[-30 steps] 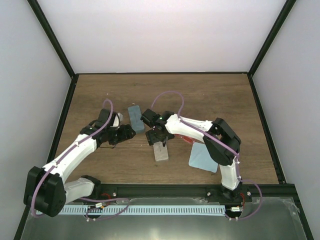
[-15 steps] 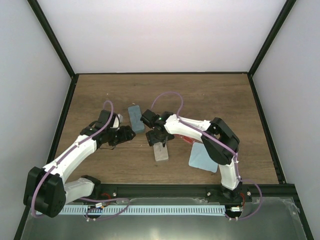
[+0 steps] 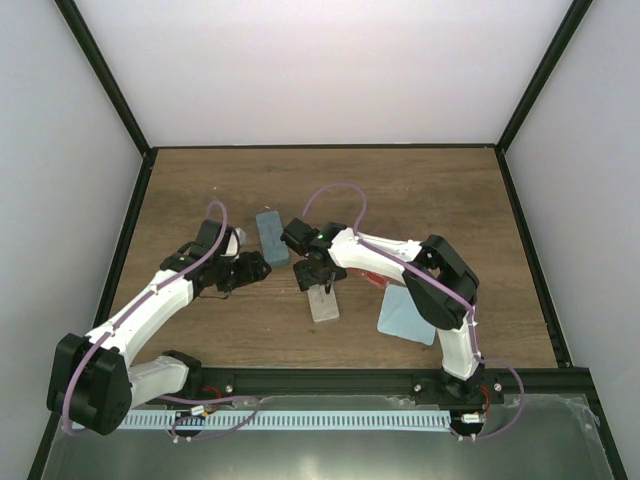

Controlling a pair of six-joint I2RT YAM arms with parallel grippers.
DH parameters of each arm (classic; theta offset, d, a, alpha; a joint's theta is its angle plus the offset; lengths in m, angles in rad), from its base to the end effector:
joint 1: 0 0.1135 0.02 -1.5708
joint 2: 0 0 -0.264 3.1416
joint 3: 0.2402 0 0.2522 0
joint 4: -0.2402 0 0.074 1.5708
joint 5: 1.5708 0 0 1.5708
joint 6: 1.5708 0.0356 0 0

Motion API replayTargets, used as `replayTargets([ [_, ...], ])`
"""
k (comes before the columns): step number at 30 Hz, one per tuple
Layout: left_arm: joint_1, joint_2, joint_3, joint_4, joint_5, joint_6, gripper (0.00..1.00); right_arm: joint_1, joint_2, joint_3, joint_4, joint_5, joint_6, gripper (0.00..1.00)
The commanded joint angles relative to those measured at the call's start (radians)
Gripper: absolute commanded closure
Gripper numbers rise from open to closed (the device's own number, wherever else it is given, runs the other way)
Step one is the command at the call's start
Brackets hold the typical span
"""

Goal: Organize the sunglasses
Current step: Pick up the sunglasses case from the center of the board.

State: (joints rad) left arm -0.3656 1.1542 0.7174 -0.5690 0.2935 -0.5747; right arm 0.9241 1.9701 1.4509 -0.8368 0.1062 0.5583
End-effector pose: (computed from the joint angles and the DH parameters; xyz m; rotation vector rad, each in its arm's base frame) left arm 0.2003 -0.0877 0.2144 -0.1654 2.6787 -0.7059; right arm 0.2370 0.3077 0.1804 -0.5129 2.8647 0.0977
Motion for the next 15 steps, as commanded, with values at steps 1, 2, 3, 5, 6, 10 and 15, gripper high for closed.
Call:
replayTargets([
  [1,0.005,-0.005,-0.013,0.017,0.004,0.008,0.27,-0.002,0.004,0.047,-0.012,0.000,0.011,0.46],
  [2,0.006,-0.004,-0.012,0.019,0.004,0.008,0.27,-0.002,0.003,0.048,-0.014,-0.002,0.013,0.48],
  [3,0.005,-0.004,-0.011,0.019,0.004,0.008,0.27,-0.002,0.000,0.049,-0.015,-0.002,0.016,0.50],
  [5,0.005,-0.004,-0.011,0.021,0.006,0.006,0.27,-0.002,-0.007,0.052,-0.015,-0.004,0.022,0.52],
  [6,0.006,-0.004,-0.011,0.020,0.006,0.007,0.27,-0.003,-0.015,0.053,-0.013,-0.007,0.025,0.52],
  [10,0.006,0.004,-0.016,0.027,0.007,0.012,0.27,-0.017,-0.056,0.040,-0.001,-0.032,0.046,0.58],
  [15,0.005,0.026,-0.040,0.075,0.053,-0.004,0.27,-0.080,-0.165,-0.013,0.091,-0.141,0.045,0.61],
])
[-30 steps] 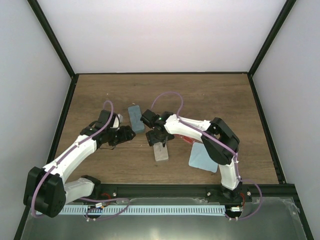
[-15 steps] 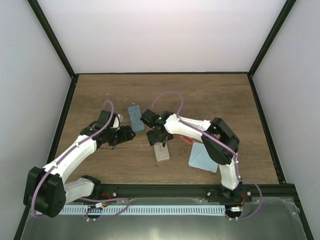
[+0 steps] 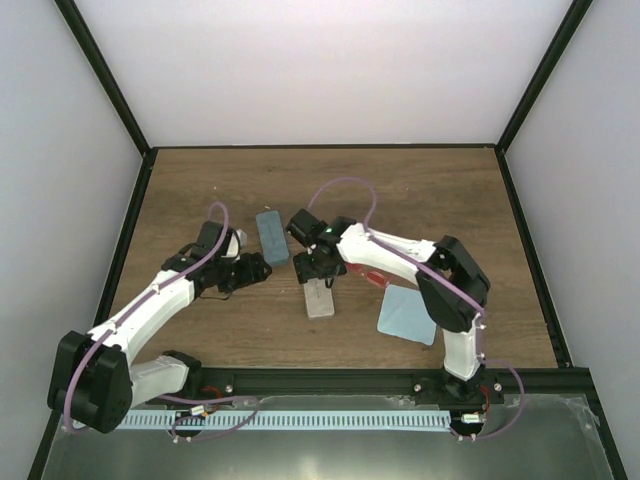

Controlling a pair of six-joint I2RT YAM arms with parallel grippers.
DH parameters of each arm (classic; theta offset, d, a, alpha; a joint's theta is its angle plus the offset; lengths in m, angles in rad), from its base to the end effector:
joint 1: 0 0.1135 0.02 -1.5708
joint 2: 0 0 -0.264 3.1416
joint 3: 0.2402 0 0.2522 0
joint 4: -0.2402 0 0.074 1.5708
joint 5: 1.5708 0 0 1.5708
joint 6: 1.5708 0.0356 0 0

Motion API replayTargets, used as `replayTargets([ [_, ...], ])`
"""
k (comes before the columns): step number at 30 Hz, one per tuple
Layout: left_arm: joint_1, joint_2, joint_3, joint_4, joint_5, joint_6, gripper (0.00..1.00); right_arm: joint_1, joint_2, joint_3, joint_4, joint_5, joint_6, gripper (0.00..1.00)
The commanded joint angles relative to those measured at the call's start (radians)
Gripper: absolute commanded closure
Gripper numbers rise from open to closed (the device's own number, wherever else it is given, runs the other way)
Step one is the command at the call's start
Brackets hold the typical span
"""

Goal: Organize the sunglasses
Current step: Pick up the sunglasses case from the center of the board.

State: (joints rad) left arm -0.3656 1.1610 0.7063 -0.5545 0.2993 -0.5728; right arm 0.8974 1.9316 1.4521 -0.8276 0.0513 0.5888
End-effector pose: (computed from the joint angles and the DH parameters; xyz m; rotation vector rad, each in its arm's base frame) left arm 0.2005 -0.0880 0.2105 -0.1615 2.6830 -0.7113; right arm 0.2426 0.3012 0.1950 -0.4368 2.8728 0.2058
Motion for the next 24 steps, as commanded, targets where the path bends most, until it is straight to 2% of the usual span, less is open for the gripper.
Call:
replayTargets([
  [1,0.004,0.030,-0.033,0.075,0.064,-0.011,0.27,-0.070,-0.151,-0.028,0.106,-0.117,0.012,0.61],
  [8,0.004,0.060,-0.026,0.175,0.206,-0.056,0.27,-0.199,-0.336,-0.205,0.384,-0.475,-0.048,0.61],
  [11,0.005,0.069,-0.020,0.263,0.312,-0.076,0.27,-0.229,-0.362,-0.237,0.447,-0.580,-0.062,0.61],
  [15,0.005,0.093,0.014,0.298,0.380,-0.068,0.27,-0.267,-0.379,-0.286,0.554,-0.751,-0.065,0.62],
  [19,0.004,0.090,0.044,0.314,0.406,-0.073,0.26,-0.284,-0.367,-0.295,0.579,-0.830,-0.085,0.63],
  [24,0.005,0.104,0.057,0.295,0.398,-0.063,0.26,-0.294,-0.353,-0.294,0.585,-0.856,-0.098,0.64],
])
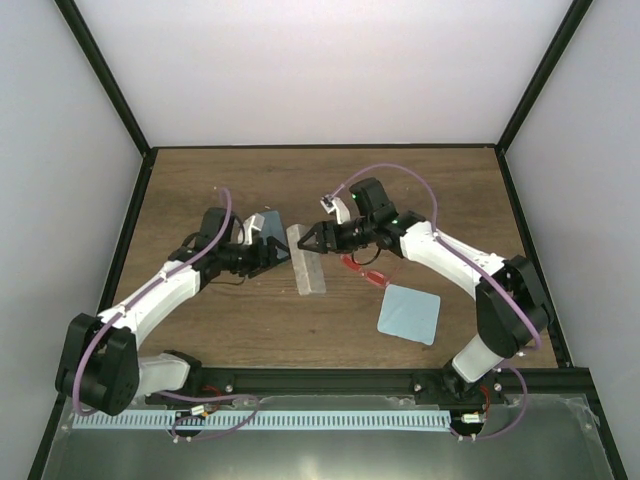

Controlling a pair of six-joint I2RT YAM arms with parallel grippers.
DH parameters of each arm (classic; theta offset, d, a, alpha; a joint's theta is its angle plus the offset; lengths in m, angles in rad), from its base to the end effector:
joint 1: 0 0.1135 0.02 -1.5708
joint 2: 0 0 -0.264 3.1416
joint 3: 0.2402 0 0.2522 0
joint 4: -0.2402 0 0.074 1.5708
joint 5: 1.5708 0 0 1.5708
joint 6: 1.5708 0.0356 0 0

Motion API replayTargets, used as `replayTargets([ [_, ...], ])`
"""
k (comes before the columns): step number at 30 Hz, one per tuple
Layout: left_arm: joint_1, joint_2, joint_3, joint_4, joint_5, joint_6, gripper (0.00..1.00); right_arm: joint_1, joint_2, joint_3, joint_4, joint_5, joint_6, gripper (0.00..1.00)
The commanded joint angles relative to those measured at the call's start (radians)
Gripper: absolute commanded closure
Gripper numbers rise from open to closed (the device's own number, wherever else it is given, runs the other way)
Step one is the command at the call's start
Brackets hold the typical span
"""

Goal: Organize the sunglasses
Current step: Pick up the sunglasses case from the center of the board, then open the sunglasses case.

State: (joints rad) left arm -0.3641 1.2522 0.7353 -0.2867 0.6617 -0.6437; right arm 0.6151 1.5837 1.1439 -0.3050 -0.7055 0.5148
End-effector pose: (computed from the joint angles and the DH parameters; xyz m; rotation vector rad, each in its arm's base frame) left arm 0.2265 -0.1097 0.2218 -0.0052 2.5233 -1.2389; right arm 0.2684 0.2179 0.2589 -0.5220 2.4481 1.3481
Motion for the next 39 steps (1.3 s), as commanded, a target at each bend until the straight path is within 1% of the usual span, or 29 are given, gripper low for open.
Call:
replayTargets([
  [1,0.002,0.011,0.025,0.028,0.034,0.007,0.26,-0.013,-0.003,0.014,0.063,-0.101,-0.024,0.64],
  [5,0.002,0.001,0.019,0.017,0.024,0.009,0.26,-0.024,0.008,0.016,0.064,-0.108,-0.026,0.64],
  [10,0.005,-0.029,0.015,-0.021,-0.035,0.010,0.26,-0.051,0.012,0.010,0.062,-0.097,-0.024,0.64],
  [15,0.016,-0.010,-0.030,-0.025,-0.057,-0.011,0.26,-0.065,0.003,0.008,0.051,-0.065,-0.019,0.64],
  [23,0.018,-0.051,0.001,0.010,-0.028,-0.032,0.25,-0.068,-0.002,-0.024,0.048,-0.056,-0.025,0.65],
  [30,0.017,-0.105,0.013,0.036,-0.017,-0.037,0.24,-0.068,0.022,-0.013,0.053,-0.065,-0.027,0.65],
  [39,0.017,-0.063,0.025,0.046,0.027,-0.025,0.22,-0.067,0.041,0.020,0.046,-0.099,-0.033,0.65],
])
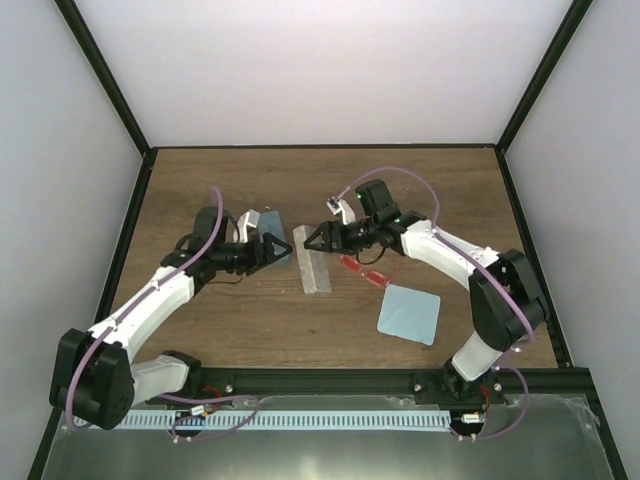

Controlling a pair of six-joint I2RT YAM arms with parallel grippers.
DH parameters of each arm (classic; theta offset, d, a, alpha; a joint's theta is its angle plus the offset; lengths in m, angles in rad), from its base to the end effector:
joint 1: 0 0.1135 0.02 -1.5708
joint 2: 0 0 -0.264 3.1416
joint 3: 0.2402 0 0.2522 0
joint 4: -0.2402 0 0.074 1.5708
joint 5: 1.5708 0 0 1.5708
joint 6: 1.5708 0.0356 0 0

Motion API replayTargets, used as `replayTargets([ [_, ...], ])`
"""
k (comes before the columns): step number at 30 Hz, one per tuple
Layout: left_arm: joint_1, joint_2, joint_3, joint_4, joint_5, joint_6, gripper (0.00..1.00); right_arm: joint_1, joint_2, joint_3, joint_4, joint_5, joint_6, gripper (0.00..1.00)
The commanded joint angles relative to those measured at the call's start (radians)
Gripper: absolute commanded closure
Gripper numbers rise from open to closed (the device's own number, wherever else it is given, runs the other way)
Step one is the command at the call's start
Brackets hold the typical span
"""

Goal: Organize the sunglasses
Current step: Open the sunglasses case.

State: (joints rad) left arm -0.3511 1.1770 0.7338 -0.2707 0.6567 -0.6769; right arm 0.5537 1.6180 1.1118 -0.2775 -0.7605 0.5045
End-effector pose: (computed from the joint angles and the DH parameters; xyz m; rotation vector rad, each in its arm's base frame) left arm 0.2207 -0.1040 0.2395 -0.0208 2.4380 -1.2557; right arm 0.2818 0.2031 0.2405 -0.4735 2.4747 1.3786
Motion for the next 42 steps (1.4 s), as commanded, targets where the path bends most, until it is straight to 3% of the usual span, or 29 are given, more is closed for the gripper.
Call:
replayTargets([
  [1,0.003,0.016,0.027,0.034,0.036,0.008,0.22,-0.006,0.008,0.054,0.018,-0.047,-0.023,0.65],
  [21,-0.027,0.148,0.052,0.015,-0.020,0.036,0.22,-0.007,-0.016,0.068,0.034,-0.114,-0.039,0.65],
  [26,-0.027,0.168,0.049,0.002,-0.036,0.039,0.22,-0.006,-0.024,0.065,0.083,-0.186,-0.017,0.70],
  [42,-0.026,0.208,0.020,0.004,-0.056,0.053,0.22,-0.034,-0.073,0.055,0.192,-0.272,0.060,0.70],
])
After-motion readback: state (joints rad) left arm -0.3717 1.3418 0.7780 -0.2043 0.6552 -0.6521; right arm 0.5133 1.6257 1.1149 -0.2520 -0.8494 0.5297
